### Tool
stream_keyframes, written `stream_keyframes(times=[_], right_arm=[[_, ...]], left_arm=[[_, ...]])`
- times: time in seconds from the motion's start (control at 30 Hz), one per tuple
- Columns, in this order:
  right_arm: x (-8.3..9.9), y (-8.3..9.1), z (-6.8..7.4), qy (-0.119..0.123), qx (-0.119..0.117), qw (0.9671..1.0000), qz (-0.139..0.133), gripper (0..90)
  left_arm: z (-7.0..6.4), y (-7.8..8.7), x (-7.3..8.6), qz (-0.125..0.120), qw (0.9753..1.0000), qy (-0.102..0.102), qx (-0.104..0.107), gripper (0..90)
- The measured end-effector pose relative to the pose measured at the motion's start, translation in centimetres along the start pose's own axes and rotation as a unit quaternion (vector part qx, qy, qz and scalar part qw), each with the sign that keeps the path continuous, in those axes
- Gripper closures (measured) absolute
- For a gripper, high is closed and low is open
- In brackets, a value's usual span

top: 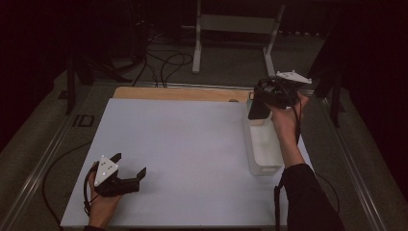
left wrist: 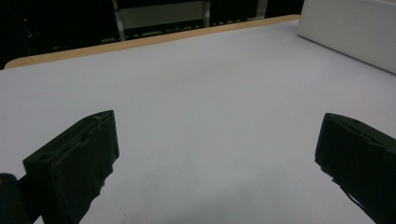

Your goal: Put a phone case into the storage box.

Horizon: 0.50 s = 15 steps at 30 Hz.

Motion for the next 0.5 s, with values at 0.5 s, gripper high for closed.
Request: stream_keyframes(times=[0.5], right_arm=[[0.8, -0.8, -1.5, -0.007, 0.019, 0.9997, 0.011, 13.9]], left_arm=[[0.0, 0.0, 0.0, 0.0, 1.0, -0.001, 0.0, 0.3]])
Point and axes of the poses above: each handheld gripper's, and its own axes: y roughly backward along the jaws, x roughly out of its underside, z roughly to its left, the point moved 10 cm from there along -y, roughly forward along the jaws, and after that the axes turned 8 degrees about z, right-handed, at the moved point
